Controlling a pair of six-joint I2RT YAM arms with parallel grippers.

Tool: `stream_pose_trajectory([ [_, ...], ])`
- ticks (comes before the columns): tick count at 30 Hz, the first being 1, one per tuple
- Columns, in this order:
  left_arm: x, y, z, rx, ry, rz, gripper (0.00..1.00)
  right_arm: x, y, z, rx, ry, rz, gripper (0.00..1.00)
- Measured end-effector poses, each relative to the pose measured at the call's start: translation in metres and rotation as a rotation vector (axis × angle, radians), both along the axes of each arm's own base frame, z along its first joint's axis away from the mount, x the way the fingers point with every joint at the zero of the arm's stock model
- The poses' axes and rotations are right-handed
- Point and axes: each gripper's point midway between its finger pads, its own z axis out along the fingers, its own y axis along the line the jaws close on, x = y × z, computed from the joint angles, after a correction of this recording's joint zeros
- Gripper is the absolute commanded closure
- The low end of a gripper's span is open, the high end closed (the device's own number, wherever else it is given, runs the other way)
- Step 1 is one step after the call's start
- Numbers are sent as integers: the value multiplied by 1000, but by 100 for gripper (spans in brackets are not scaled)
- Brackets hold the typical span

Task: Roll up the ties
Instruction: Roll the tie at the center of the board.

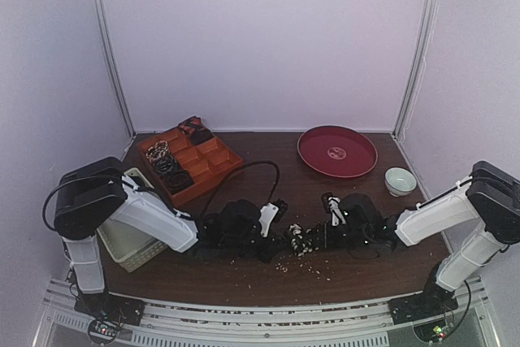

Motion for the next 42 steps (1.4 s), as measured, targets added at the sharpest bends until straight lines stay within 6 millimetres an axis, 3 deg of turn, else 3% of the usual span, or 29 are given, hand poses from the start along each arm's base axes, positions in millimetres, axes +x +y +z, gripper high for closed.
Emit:
stream_pose_trajectory([
  [7, 2, -5, -3, 20, -3, -8, 100, 4, -8, 1, -16, -9, -42, 62],
  [15, 8, -19, 10, -8, -32, -22, 99, 12, -22, 24, -6, -70, -105, 49],
  [26, 15, -37, 10, -5, -52, -51, 99, 11, -33, 49, -6, -110, -121, 34],
  [36, 20, -49, 16, -12, -65, -71, 99, 5, -20, 55, -40, -113, 6, 37],
  [42, 23, -54, 17, -17, -72, -75, 99, 6, -18, 46, -90, -104, 45, 52],
])
